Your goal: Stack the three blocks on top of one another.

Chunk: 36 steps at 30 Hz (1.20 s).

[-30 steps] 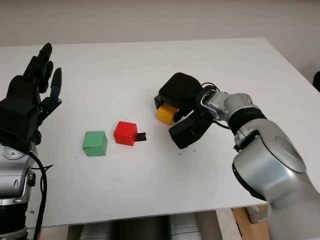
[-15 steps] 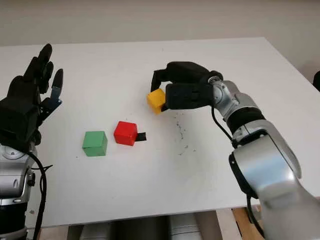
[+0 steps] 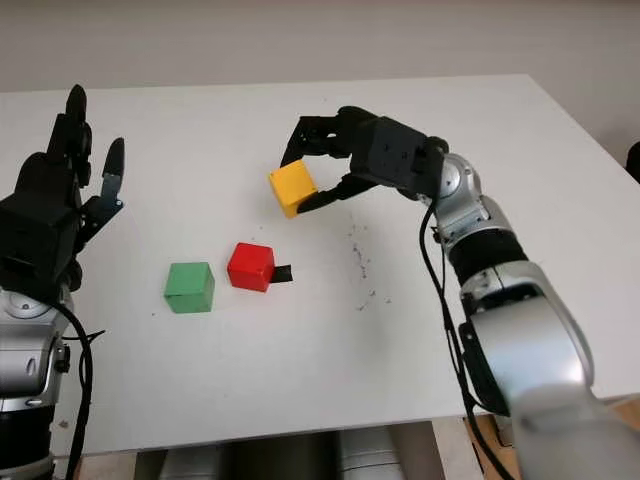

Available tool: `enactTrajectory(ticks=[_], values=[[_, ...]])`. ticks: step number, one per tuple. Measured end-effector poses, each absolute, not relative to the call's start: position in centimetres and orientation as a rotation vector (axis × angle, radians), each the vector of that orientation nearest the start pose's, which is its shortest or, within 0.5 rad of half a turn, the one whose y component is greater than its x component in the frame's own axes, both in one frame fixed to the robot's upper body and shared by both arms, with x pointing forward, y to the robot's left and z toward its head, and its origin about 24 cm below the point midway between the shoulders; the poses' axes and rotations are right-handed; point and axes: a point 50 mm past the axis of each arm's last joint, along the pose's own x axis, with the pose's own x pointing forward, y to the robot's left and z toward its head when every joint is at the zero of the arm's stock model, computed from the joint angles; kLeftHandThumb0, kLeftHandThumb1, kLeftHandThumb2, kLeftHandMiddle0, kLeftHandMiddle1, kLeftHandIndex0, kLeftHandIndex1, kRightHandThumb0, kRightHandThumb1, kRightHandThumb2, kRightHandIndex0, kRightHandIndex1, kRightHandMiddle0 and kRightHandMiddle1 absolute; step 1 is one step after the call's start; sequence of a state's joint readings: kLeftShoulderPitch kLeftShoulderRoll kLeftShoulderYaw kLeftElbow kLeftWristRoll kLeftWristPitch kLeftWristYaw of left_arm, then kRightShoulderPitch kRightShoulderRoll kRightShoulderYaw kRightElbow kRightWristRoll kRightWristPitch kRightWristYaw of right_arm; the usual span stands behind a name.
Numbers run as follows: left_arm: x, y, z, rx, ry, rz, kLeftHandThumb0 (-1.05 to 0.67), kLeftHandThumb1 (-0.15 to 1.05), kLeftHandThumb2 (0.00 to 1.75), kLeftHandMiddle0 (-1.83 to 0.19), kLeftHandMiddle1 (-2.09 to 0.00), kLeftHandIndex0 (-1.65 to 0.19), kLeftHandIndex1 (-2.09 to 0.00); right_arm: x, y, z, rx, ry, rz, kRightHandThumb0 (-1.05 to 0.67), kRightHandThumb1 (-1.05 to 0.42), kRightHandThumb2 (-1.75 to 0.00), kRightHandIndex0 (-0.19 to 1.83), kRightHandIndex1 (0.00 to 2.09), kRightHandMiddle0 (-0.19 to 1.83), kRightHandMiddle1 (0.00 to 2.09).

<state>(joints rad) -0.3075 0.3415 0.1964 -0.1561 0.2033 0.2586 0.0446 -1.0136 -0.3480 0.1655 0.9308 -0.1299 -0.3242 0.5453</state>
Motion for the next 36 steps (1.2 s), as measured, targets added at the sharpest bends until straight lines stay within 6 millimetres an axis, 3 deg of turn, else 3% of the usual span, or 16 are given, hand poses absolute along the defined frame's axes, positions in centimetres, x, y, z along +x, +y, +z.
enactTrajectory(ticks=[11, 22, 29, 36], values=[[29.2, 23.7, 16.6, 0.48, -0.244, 0.291, -0.69, 1.05, 0.63, 0.03, -0.05, 0.02, -0.03, 37.6, -11.4, 16.0, -0.336, -0.039, 0.724, -0.48, -0.92, -0.06, 0.34, 0.01, 0.41, 1.58], [28.9, 23.6, 16.6, 0.477, -0.238, 0.294, -0.69, 1.05, 0.64, 0.03, -0.05, 0.03, -0.04, 35.8, -10.3, 14.9, -0.266, 0.13, 0.743, -0.46, -0.94, -0.06, 0.3, 0.02, 0.36, 1.63], [29.0, 23.4, 16.5, 0.479, -0.236, 0.29, -0.67, 1.05, 0.65, 0.02, -0.06, 0.02, -0.04, 35.1, -9.5, 15.3, -0.271, 0.15, 0.692, -0.44, -0.96, -0.06, 0.3, 0.03, 0.31, 1.65], [29.0, 23.2, 16.4, 0.475, -0.234, 0.284, -0.66, 1.05, 0.63, 0.02, -0.05, 0.02, -0.04, 34.3, -8.8, 13.7, -0.218, 0.142, 0.63, -0.44, -0.95, -0.05, 0.32, 0.04, 0.31, 1.65]])
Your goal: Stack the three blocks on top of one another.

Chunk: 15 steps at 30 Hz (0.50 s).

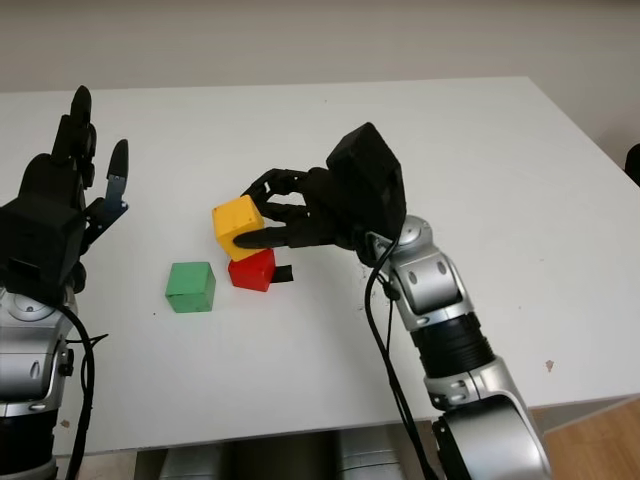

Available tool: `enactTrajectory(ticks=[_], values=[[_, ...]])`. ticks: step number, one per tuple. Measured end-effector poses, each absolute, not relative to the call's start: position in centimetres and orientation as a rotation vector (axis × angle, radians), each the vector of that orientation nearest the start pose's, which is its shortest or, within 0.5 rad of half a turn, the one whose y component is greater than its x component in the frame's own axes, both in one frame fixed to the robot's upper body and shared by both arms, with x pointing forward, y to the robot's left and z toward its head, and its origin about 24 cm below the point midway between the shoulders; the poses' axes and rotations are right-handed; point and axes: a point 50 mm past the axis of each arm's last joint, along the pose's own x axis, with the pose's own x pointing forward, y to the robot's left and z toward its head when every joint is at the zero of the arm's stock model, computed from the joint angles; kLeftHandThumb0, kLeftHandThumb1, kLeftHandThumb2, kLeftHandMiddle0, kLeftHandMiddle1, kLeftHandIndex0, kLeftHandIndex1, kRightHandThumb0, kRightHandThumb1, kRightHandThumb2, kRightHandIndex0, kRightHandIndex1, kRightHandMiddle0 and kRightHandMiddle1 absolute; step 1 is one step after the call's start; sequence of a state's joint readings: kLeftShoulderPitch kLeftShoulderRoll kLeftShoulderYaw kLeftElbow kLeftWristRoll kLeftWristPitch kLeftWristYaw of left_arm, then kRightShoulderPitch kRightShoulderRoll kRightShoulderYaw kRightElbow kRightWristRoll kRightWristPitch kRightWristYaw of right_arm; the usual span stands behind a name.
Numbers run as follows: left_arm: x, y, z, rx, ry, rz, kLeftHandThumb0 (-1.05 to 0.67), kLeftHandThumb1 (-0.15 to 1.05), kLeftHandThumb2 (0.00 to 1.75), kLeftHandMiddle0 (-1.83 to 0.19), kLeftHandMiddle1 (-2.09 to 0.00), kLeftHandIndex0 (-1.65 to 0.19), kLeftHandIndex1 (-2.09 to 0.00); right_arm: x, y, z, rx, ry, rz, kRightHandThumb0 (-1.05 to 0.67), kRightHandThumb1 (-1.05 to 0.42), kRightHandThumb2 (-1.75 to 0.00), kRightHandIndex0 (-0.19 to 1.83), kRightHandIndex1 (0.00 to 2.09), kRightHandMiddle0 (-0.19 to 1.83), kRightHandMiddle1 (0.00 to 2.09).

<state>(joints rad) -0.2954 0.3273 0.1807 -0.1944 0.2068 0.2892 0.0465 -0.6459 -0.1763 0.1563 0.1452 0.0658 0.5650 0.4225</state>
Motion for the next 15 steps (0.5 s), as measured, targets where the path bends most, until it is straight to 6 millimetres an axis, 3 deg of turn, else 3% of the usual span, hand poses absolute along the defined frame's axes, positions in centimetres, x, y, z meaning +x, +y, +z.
enactTrajectory(ticks=[15], values=[[28.9, 23.3, 16.2, 0.48, -0.226, 0.285, -0.67, 1.05, 0.63, 0.02, -0.05, 0.02, -0.04, 34.0, -8.7, 12.3, -0.184, 0.049, 0.587, -0.45, -0.96, -0.06, 0.31, 0.04, 0.31, 1.64]])
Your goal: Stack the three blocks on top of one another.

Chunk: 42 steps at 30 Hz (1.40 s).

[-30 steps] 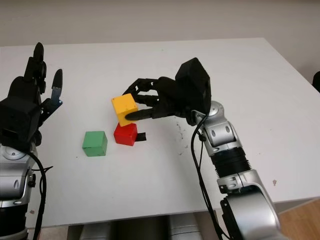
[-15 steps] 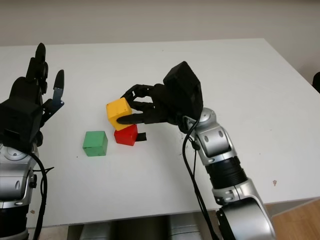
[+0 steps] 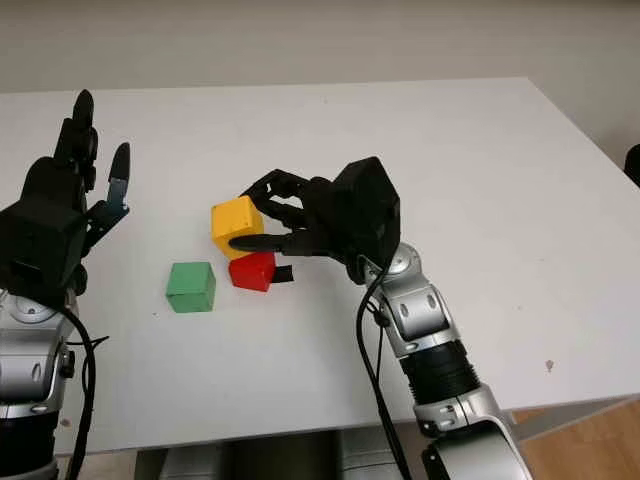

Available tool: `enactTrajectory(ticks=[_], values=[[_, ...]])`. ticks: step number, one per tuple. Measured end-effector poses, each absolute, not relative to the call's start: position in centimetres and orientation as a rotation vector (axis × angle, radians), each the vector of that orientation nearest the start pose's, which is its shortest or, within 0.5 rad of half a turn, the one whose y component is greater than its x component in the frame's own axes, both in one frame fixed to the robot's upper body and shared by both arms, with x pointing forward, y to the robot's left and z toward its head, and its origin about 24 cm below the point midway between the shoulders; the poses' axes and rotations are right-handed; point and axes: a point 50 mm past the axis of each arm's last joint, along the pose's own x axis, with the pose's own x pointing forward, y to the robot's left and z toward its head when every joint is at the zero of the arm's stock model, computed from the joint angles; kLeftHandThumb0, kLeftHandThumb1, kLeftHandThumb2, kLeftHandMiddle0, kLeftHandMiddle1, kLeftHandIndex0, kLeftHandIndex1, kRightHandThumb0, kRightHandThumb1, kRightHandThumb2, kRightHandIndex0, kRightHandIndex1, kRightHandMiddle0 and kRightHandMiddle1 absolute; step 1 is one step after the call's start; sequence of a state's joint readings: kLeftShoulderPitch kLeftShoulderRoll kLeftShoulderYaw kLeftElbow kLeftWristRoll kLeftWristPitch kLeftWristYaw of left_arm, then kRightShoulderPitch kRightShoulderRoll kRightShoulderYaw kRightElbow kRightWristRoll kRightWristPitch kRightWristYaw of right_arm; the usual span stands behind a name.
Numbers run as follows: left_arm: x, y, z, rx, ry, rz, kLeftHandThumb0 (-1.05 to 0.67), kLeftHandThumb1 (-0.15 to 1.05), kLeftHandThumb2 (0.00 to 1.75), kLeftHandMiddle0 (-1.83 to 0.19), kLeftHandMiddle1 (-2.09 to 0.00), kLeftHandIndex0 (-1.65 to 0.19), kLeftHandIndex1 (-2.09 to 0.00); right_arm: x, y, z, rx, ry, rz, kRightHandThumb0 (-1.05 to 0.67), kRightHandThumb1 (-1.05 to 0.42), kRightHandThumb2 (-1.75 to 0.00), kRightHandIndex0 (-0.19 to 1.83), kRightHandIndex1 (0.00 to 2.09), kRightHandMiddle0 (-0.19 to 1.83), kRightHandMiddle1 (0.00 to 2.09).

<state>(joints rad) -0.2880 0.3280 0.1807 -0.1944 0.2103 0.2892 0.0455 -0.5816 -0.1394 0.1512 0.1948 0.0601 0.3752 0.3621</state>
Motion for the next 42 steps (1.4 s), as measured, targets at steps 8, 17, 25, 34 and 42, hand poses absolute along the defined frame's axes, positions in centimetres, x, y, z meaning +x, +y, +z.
enactTrajectory(ticks=[8, 17, 25, 34, 42], values=[[28.9, 23.3, 16.3, 0.483, -0.225, 0.283, -0.68, 1.05, 0.63, 0.02, -0.06, 0.02, -0.05, 34.1, -8.6, 11.5, -0.203, 0.037, 0.555, -0.47, -0.96, -0.05, 0.33, 0.05, 0.33, 1.63], [28.9, 23.4, 16.2, 0.482, -0.22, 0.282, -0.68, 1.05, 0.63, 0.02, -0.05, 0.02, -0.05, 34.1, -8.7, 10.5, -0.232, 0.062, 0.549, -0.46, -0.95, -0.05, 0.34, 0.06, 0.35, 1.6], [28.9, 23.4, 16.3, 0.485, -0.22, 0.282, -0.67, 1.05, 0.64, 0.02, -0.05, 0.03, -0.05, 34.1, -8.4, 9.5, -0.23, 0.094, 0.538, -0.47, -0.94, -0.05, 0.34, 0.06, 0.36, 1.58], [28.9, 23.4, 16.3, 0.485, -0.22, 0.281, -0.67, 1.05, 0.64, 0.02, -0.05, 0.02, -0.05, 34.3, -8.1, 9.1, -0.239, 0.094, 0.533, -0.46, -0.94, -0.05, 0.34, 0.06, 0.37, 1.57], [28.9, 23.4, 16.3, 0.485, -0.22, 0.28, -0.65, 1.05, 0.63, 0.02, -0.05, 0.02, -0.05, 34.5, -8.1, 9.2, -0.249, 0.083, 0.532, -0.47, -0.95, -0.05, 0.35, 0.06, 0.33, 1.58]])
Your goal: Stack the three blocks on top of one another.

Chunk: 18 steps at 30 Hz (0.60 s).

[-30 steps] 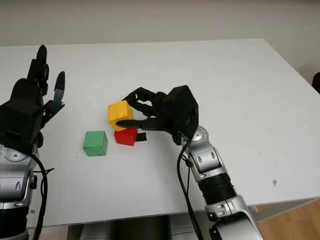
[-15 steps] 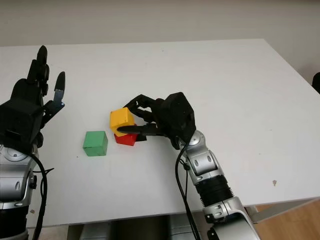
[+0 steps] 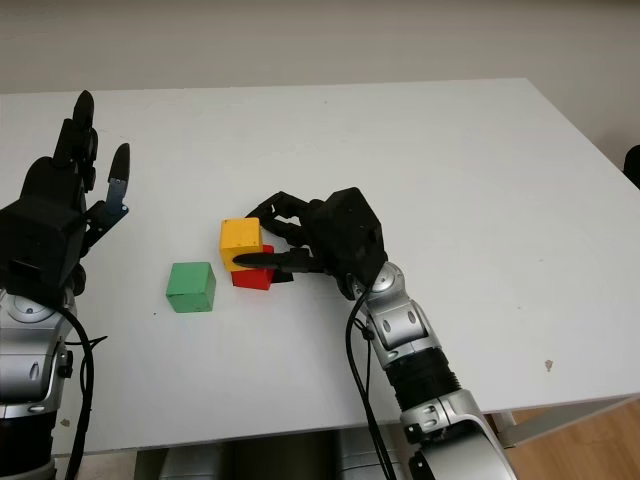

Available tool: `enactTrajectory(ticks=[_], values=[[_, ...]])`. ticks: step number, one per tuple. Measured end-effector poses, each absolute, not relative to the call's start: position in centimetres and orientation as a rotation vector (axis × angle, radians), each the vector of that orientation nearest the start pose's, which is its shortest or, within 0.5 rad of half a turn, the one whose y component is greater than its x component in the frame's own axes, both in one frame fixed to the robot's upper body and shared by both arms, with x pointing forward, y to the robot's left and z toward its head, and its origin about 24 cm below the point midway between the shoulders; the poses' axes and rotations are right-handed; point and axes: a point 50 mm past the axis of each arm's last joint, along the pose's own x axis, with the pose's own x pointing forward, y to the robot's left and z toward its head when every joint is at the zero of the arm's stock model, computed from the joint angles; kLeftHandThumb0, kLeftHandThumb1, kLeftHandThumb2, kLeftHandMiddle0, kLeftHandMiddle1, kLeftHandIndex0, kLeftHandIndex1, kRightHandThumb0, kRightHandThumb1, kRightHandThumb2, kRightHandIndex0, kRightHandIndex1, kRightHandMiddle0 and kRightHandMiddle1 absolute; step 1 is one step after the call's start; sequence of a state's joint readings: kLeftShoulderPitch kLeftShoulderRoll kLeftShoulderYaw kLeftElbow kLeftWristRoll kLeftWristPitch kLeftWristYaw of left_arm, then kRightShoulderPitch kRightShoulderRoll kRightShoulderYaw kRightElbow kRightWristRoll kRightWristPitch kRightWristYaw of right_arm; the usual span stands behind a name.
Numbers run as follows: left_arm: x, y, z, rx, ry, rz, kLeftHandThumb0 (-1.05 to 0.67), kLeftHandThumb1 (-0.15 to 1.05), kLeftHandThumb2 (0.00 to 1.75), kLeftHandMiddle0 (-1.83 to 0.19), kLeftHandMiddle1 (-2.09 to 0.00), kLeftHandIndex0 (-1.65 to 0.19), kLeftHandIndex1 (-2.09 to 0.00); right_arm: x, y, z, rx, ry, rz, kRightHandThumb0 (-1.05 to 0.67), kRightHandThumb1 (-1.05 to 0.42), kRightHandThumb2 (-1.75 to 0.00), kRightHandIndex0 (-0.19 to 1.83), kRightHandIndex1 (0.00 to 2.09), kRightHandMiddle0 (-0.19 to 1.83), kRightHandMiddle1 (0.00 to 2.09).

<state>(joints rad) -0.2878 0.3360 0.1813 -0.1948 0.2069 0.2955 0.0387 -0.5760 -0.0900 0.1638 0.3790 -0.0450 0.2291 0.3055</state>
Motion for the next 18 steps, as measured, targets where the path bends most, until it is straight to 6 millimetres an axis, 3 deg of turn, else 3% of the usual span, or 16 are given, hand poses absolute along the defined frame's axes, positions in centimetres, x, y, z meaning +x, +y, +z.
enactTrajectory(ticks=[18], values=[[28.93, 23.41, 16.32, 0.482, -0.224, 0.275, -0.67, 1.05, 0.63, 0.01, -0.06, 0.03, -0.05, 34.56, -8.71, 9.55, -0.264, 0.064, 0.538, -0.46, -0.96, -0.05, 0.34, 0.05, 0.31, 1.58]])
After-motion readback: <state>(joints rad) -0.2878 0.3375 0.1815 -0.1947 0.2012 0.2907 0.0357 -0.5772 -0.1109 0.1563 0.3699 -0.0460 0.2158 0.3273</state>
